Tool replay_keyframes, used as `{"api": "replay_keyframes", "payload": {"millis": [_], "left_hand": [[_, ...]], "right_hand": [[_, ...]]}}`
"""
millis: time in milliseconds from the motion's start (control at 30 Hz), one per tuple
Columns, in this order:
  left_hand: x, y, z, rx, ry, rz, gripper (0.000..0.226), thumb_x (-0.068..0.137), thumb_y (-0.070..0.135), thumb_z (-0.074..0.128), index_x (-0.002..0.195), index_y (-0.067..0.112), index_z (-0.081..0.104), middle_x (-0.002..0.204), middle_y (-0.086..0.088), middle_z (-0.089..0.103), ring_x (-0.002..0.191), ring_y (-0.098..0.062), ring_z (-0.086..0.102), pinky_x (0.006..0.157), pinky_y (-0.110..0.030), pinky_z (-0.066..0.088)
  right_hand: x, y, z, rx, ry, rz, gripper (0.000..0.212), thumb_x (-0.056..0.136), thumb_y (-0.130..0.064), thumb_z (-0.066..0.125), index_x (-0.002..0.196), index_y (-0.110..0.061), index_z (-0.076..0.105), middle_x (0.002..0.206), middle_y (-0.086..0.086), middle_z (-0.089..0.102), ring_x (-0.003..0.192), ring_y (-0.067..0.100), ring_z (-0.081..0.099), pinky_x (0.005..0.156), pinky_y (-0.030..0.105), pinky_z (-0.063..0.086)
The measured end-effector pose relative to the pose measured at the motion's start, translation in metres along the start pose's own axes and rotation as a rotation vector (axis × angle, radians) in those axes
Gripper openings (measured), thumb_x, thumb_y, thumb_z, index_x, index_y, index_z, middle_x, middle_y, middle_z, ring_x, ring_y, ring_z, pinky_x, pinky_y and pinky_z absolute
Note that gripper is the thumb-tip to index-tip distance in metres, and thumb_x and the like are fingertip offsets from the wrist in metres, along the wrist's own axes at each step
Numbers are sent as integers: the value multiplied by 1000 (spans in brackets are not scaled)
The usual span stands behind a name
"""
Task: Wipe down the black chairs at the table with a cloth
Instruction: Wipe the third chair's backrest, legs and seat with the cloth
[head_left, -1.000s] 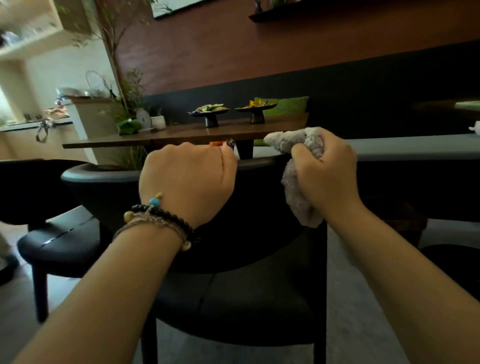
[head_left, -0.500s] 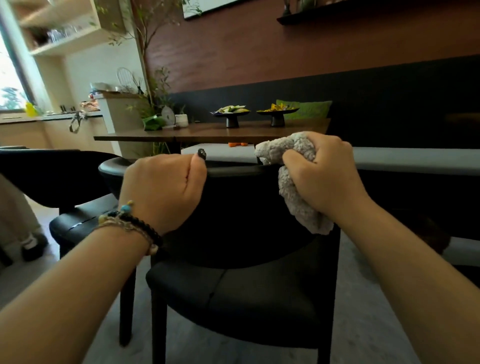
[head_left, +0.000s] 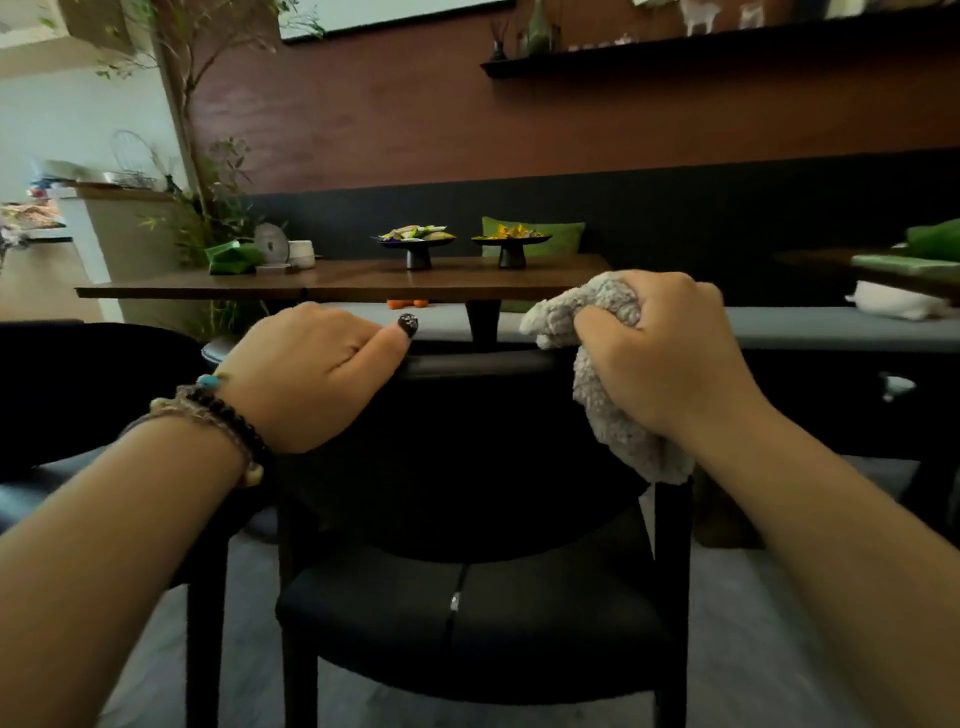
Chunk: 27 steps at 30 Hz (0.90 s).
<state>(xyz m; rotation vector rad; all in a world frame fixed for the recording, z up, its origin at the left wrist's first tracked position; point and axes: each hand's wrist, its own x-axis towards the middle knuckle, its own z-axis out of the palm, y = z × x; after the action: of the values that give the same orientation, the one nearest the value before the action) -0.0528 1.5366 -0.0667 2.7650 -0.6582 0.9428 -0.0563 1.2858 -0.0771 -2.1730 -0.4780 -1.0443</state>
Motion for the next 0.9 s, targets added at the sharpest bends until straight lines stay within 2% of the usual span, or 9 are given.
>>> {"api": "replay_keyframes", "payload": {"millis": [200, 367, 433, 567, 633, 700, 800, 867, 900], "left_hand": [[-3, -5, 11, 179, 66, 108, 53, 86, 45, 4, 60, 17, 40, 54, 6, 38, 49, -16, 35, 46, -29, 18], [-5, -8, 6, 228, 101, 200, 51, 77, 38, -15, 63, 20, 31, 56, 8, 34, 47, -10, 25, 45, -28, 13], [-7, -8, 6, 184, 146, 157, 48, 81, 37, -6, 58, 19, 33, 51, 7, 34, 44, -11, 25, 45, -26, 13], [-6, -9, 3, -10, 156, 41, 43, 85, 26, 36, 44, 19, 27, 40, 7, 25, 37, -13, 14, 47, -20, 9], [-7, -9, 5, -46, 156, 67, 44, 83, 21, 43, 43, 20, 25, 39, 7, 22, 35, -13, 12, 48, -18, 10], [-5, -10, 7, -58, 111, 86, 42, 84, 22, 41, 44, 20, 26, 39, 8, 22, 35, -12, 14, 47, -18, 12], [-6, -13, 7, -53, 144, 103, 40, 84, 25, 35, 46, 21, 23, 41, 11, 19, 35, -12, 15, 46, -18, 14], [-6, -13, 9, -37, 156, 113, 40, 85, 29, 28, 45, 20, 25, 41, 11, 21, 35, -13, 19, 44, -19, 18], [-6, -13, 10, -52, 176, 97, 43, 86, 32, 26, 44, 20, 27, 40, 11, 23, 35, -12, 21, 44, -19, 19]], "right_hand": [[-8, -65, 38, -160, 7, 40, 24, 77, -33, 43, 57, -22, 51, 50, -7, 46, 50, 9, 47, 51, 25, 29], [4, -78, 38, -94, -64, 142, 34, 86, -19, 51, 52, -14, 48, 48, -1, 49, 48, 10, 47, 49, 30, 37], [7, -77, 39, -111, -77, 176, 40, 85, -17, 52, 46, -19, 42, 44, -5, 45, 44, 7, 43, 44, 22, 32], [10, -75, 50, -137, -86, 202, 41, 83, -24, 48, 42, -22, 40, 43, -7, 42, 43, 7, 39, 43, 23, 32], [9, -78, 47, -94, -106, 245, 34, 79, -30, 44, 45, -24, 45, 45, -7, 44, 44, 6, 41, 44, 21, 33], [10, -81, 45, -45, -168, 315, 25, 74, -36, 42, 54, -28, 55, 55, -9, 55, 53, 4, 50, 52, 19, 39], [18, -76, 44, 76, -283, 419, 28, 77, -33, 41, 93, -36, 63, 100, -9, 67, 98, 8, 60, 84, 35, 48], [22, -77, 39, 204, -354, 491, 36, 81, -14, 38, 101, -38, 57, 124, 11, 59, 119, 25, 54, 99, 44, 43], [22, -78, 34, 257, -382, 482, 40, 79, -13, 37, 103, -38, 56, 127, 16, 55, 121, 28, 51, 102, 41, 41]]}}
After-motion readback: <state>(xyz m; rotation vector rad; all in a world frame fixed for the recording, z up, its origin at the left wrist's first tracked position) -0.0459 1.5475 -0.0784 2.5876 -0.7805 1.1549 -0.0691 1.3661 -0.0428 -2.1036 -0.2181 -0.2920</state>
